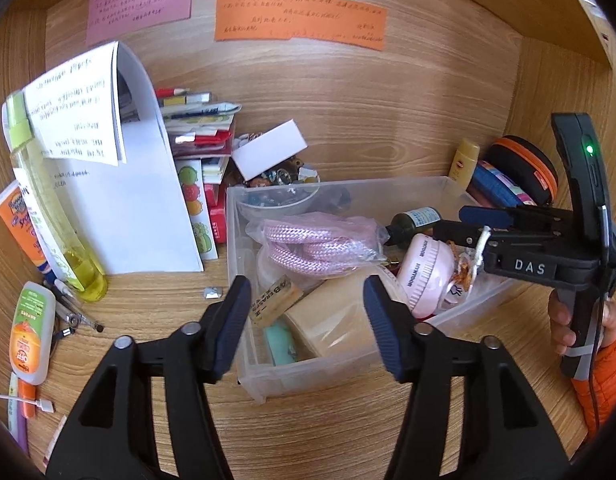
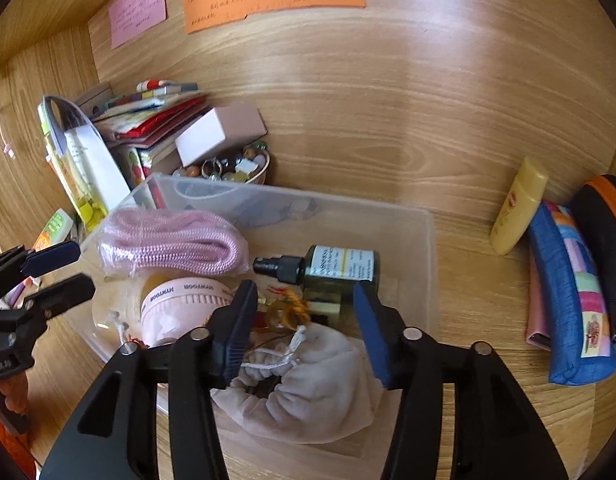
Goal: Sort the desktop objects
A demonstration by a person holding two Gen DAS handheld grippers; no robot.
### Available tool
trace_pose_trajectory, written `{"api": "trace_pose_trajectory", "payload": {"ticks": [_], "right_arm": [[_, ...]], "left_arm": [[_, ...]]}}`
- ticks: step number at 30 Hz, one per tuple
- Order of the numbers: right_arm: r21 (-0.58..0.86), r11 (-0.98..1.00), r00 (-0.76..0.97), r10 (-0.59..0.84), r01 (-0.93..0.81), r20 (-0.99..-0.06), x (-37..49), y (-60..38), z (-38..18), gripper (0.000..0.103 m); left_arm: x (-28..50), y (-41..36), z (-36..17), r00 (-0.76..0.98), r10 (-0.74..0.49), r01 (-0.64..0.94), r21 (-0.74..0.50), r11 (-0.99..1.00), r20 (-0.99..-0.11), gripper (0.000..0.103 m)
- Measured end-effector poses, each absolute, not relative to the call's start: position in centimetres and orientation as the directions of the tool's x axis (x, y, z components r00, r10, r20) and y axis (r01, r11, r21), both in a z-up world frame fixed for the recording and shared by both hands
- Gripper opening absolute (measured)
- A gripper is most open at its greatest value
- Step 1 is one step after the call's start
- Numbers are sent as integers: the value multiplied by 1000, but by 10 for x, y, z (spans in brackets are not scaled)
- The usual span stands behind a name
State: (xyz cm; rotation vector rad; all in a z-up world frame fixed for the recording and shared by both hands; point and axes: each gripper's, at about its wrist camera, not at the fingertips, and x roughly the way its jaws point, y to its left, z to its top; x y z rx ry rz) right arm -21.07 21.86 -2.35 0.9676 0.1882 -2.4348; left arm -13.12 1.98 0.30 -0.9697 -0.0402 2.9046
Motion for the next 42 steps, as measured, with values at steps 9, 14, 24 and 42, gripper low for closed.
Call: {"api": "trace_pose_trajectory", "payload": {"ticks": [9, 14, 24, 42], "right_arm": [[9, -867, -650, -381, 498, -657, -201, 217, -14, 62], [-7, -855, -662, -396, 518, -637, -185, 216, -1, 83], [-116, -832, -715, -385, 543, -583, -126, 217, 13, 99], [-76, -862, -735, -378, 501, -563, -65, 240, 5, 100]], "left_arm": [[-121, 16, 11, -832, 89, -60, -72, -996, -548, 74], [-115, 12, 13, -837, 93, -55, -87, -995, -539, 74], [-97, 7, 25, -832, 6, 44, -77, -996, -554, 86], [-55, 29, 8, -819, -31, 64, -38, -997, -573, 95]]}}
